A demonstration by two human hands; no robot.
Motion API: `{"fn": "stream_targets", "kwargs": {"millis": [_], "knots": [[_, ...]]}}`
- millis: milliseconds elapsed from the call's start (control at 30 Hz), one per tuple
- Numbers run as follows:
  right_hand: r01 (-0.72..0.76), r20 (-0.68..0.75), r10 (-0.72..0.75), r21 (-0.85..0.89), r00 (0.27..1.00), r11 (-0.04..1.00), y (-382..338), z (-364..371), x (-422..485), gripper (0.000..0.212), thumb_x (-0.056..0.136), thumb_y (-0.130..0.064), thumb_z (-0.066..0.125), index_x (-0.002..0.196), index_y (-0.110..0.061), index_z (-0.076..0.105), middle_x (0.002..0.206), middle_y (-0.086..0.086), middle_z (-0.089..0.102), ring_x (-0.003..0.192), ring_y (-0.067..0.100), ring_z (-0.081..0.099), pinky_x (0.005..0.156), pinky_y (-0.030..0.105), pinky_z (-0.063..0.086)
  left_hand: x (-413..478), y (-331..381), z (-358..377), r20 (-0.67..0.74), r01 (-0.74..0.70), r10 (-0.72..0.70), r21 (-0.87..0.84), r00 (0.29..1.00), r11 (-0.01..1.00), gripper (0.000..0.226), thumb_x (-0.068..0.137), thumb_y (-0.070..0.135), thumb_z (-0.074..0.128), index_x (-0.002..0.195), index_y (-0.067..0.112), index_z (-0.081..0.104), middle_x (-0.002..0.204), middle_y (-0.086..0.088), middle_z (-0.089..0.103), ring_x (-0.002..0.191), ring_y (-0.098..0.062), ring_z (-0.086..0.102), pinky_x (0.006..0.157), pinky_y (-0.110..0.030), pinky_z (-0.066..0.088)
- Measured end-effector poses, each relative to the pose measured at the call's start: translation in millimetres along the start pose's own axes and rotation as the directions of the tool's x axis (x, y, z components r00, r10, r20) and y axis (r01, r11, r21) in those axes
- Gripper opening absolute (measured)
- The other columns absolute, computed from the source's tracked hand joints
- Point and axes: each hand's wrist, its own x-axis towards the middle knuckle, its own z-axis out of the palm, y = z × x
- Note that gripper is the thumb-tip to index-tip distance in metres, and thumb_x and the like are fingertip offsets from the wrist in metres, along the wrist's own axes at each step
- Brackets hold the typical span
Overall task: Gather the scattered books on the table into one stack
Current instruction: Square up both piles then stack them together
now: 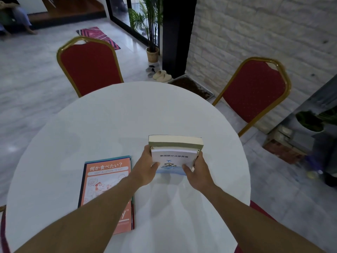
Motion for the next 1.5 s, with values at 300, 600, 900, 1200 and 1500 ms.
{"fn": "stream_targets", "kwargs": {"millis": [300, 600, 900, 1200, 1500], "knots": [[-0.227, 0.110, 0.224, 0.020, 0.969, 0.974, -4, -20, -6, 0.043, 0.086, -0.029, 0.077, 0.124, -0.025, 0.057, 0.115, -0.006, 0.072, 0.095, 0.010, 0.068, 0.076, 0.020, 0.049, 3, 16, 3, -0.035, 0.151, -0.149, 0.067, 0.988, 0.986, 0.037, 0.092, 0.011, 0.055, 0.128, 0.012, 0.051, 0.122, -0.005, 0.065, 0.105, -0.021, 0.063, 0.076, -0.021, 0.047], [-0.370, 0.270, 0.411, -0.191, 0.871, 0.909, 25, -13, -29, 0.044, 0.086, -0.038, 0.076, 0.124, -0.018, 0.066, 0.121, 0.000, 0.072, 0.106, 0.019, 0.069, 0.093, 0.035, 0.057, -26, -21, 36, 0.166, 0.347, -0.426, 0.363, 0.889, 0.865, 0.041, 0.095, 0.030, 0.050, 0.123, 0.000, 0.054, 0.125, -0.017, 0.062, 0.113, -0.031, 0.060, 0.093, -0.036, 0.049], [-0.347, 0.183, 0.435, -0.374, 0.882, 0.860, 34, -6, -29, 0.034, 0.078, -0.045, 0.082, 0.065, -0.024, 0.058, 0.073, -0.006, 0.064, 0.071, 0.014, 0.060, 0.055, 0.020, 0.040, -28, -31, 43, 0.214, 0.325, -0.455, 0.452, 0.865, 0.831, 0.047, 0.094, 0.033, 0.047, 0.106, -0.010, 0.063, 0.095, -0.020, 0.058, 0.099, -0.034, 0.063, 0.078, -0.034, 0.044], [-0.305, 0.224, 0.439, -0.457, 0.870, 0.836, 26, -2, -21, 0.027, 0.084, -0.047, 0.072, 0.081, -0.025, 0.057, 0.085, -0.008, 0.062, 0.072, 0.005, 0.059, 0.058, 0.019, 0.043, -28, -28, 30, 0.246, 0.292, -0.447, 0.480, 0.860, 0.827, 0.043, 0.100, 0.035, 0.040, 0.130, 0.004, 0.048, 0.132, -0.014, 0.054, 0.113, -0.027, 0.054, 0.084, -0.030, 0.038], [-0.088, 0.194, 0.215, -0.513, 0.957, 0.854, -36, 33, -6, 0.079, 0.089, -0.057, 0.062, 0.151, -0.015, 0.036, 0.153, 0.011, 0.038, 0.143, 0.029, 0.036, 0.114, 0.041, 0.034, -51, -32, -51, 0.009, 0.315, -0.367, 0.495, 0.930, 0.810, 0.055, 0.103, 0.033, 0.042, 0.148, 0.003, 0.033, 0.153, -0.016, 0.034, 0.145, -0.032, 0.029, 0.115, -0.042, 0.031]]}}
